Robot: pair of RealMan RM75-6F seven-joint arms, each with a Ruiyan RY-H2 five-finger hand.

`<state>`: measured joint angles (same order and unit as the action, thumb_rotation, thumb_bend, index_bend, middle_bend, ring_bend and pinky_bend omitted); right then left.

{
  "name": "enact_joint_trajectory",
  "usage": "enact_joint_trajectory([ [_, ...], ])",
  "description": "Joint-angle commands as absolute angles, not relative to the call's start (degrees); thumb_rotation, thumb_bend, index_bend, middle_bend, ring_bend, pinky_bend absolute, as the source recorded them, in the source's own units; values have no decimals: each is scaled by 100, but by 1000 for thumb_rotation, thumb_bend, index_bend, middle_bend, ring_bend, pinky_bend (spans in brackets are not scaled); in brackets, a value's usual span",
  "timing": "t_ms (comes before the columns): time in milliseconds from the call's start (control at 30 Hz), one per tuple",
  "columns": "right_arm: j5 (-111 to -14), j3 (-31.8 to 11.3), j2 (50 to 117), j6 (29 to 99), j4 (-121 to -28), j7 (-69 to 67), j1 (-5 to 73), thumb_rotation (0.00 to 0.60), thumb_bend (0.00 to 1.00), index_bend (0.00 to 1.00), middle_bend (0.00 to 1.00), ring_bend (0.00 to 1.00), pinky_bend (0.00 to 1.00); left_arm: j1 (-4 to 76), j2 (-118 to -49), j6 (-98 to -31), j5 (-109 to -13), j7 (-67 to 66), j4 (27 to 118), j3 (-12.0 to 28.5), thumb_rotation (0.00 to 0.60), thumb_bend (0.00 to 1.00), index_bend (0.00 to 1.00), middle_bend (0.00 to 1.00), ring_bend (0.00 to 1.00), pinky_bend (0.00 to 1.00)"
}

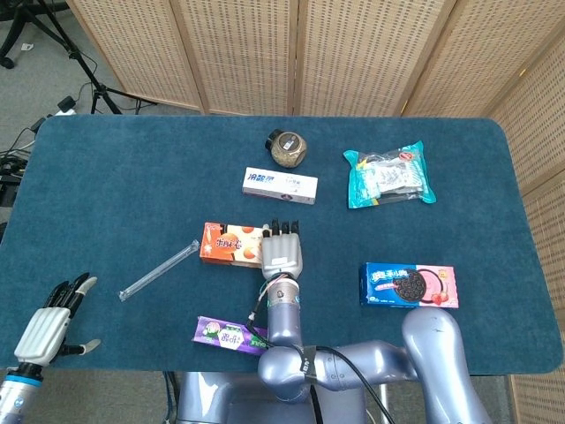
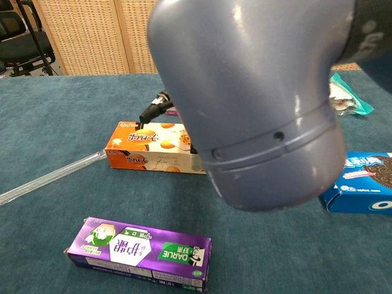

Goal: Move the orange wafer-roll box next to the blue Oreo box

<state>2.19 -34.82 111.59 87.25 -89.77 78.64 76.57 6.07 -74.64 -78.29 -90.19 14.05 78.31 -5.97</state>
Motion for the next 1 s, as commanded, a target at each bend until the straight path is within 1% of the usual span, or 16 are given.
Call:
enact_joint_trajectory([
  [33, 273, -3532, 11217, 8550, -8811, 7842, 7667, 600, 132, 27, 0, 0, 0, 613, -7471, -7803, -9028, 1409, 7825, -607, 600, 98, 1, 0, 102, 5],
  [267, 326, -3612, 11318, 8125, -8452, 7787, 7721, 600, 134, 25, 0, 0, 0, 608, -7494, -7768, -9066, 1374, 7823, -647, 600, 97, 1, 0, 102, 5],
  [567, 166, -3532, 11457, 7643, -8056, 7608, 7765, 600, 133, 19, 0, 0, 0, 619, -7510, -7711, -9117, 1369, 7806, -694, 600, 98, 1, 0, 102, 5],
  [1000, -123, -3406, 11574, 7134, -7623, 7325, 7807, 600, 142, 14, 0, 0, 0, 624, -7560, -7665, -9127, 1401, 7752, -708, 600, 100, 1, 0, 102, 5],
])
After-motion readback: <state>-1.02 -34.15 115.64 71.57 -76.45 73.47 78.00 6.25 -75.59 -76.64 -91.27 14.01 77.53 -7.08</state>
